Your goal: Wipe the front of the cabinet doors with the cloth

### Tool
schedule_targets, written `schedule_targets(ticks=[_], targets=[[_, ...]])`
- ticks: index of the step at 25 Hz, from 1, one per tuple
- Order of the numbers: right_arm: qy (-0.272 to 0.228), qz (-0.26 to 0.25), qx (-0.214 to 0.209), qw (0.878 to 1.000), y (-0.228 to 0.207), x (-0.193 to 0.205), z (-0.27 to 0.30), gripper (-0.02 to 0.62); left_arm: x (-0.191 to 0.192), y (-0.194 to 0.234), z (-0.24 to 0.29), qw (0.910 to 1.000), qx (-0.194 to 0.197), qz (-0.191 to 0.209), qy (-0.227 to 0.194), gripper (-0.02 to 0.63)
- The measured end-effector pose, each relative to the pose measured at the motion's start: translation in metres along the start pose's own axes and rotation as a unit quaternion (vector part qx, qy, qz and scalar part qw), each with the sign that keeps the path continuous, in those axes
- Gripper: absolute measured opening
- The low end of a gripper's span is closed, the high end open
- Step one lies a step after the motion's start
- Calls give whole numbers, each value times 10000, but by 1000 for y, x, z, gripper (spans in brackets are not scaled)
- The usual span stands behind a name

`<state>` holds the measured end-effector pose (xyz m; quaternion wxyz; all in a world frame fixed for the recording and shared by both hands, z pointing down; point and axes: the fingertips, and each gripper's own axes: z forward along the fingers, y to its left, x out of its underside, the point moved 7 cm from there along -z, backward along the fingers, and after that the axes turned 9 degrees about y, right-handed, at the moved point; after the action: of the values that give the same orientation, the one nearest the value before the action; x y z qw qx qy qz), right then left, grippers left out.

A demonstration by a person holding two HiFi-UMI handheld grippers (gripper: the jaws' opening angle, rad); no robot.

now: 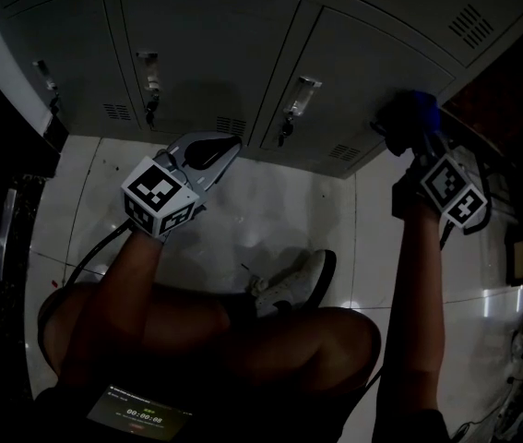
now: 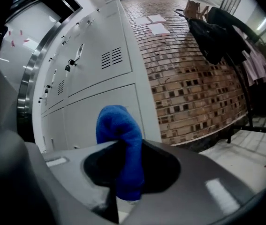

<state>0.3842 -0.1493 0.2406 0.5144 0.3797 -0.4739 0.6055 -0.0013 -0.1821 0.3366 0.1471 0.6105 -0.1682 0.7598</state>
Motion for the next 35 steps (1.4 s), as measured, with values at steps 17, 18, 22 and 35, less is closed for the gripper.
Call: schedule_targets(ticks=[17,18,22,35], targets=[[728,-492,-1352,9869,179,63,80,80,-5,-2,-2,9998,25,-34,-173,5],[738,-457,-1337,9872,180,64,84,80,-5,-2,-2,9998,32,-56,-174,6],[698,-443,-1294,9881,175,66,92,80,-4,-2,-2,9998,15,-27,-178,5],[565,-294,-888,9940,114,61,76,80,3,-5,-2,10000,-15,51,-77,5]])
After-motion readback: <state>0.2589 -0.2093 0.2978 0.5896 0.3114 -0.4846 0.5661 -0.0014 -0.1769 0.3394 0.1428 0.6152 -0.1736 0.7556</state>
